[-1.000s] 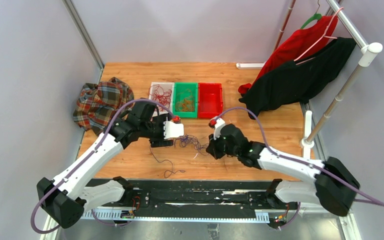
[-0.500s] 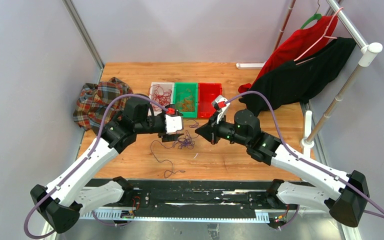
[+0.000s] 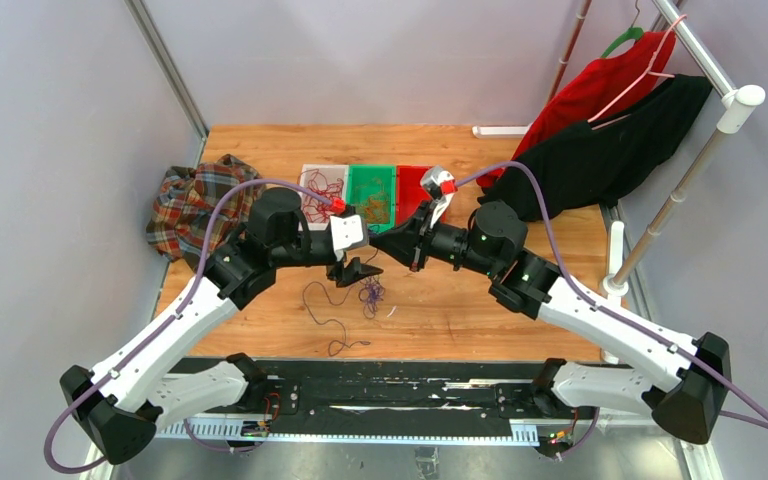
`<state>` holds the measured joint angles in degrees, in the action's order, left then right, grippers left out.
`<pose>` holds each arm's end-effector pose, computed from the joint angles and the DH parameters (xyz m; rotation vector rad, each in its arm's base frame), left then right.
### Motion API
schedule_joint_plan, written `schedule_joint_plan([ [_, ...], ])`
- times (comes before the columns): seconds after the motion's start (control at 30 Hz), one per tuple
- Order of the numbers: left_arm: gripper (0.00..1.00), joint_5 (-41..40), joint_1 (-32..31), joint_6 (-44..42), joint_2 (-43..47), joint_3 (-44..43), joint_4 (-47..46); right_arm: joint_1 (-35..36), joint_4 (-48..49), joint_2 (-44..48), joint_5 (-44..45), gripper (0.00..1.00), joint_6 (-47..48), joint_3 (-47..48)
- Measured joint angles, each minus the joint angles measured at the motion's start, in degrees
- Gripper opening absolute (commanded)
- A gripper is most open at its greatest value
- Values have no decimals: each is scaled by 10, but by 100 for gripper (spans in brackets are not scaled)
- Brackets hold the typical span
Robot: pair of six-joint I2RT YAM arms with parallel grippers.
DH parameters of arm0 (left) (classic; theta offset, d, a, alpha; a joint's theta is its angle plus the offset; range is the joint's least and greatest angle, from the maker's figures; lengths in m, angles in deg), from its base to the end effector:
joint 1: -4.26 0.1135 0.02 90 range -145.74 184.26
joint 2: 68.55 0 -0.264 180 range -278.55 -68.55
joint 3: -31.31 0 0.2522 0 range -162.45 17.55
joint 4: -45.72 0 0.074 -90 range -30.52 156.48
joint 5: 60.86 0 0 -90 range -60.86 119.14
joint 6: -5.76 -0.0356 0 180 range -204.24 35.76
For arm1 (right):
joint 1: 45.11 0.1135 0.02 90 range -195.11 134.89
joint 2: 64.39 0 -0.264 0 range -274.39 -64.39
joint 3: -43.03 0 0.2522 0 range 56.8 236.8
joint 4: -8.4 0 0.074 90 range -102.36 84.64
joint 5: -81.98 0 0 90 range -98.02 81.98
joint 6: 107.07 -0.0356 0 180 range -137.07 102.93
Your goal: Untangle the cables
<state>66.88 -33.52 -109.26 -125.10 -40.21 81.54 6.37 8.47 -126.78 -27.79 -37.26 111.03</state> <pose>0.1555 -0.1481 0.3626 1.3582 1.3746 -0.7830 0.1498 0.2075 0.3827 -0.7199 1.4415 1.2465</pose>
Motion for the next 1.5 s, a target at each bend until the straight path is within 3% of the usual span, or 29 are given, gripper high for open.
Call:
schedule_joint_plan([
  [0.17,12,-14,-3,40,0,0,-22,9,9,-15,-6,1,-5,5],
  [0.23,1,-25,-3,49,0,0,-24,9,9,-14,-6,14,-6,5],
  [0.33,1,-37,-3,61,4,0,-21,9,13,-10,-1,51,-8,5],
  [0.37,1,-40,-3,65,5,-1,-19,9,14,-7,-2,57,-8,5],
  [0.57,1,-43,-3,90,-1,-85,18,10,19,54,35,64,2,-51],
  [0.77,1,-25,-3,113,-9,-178,47,10,18,79,64,65,32,-119],
  [1.2,0,32,-3,159,-54,-228,122,10,172,-5,-35,66,46,-54],
  [1.5,1,76,-3,193,-84,-281,127,16,260,-104,-85,44,10,-29],
])
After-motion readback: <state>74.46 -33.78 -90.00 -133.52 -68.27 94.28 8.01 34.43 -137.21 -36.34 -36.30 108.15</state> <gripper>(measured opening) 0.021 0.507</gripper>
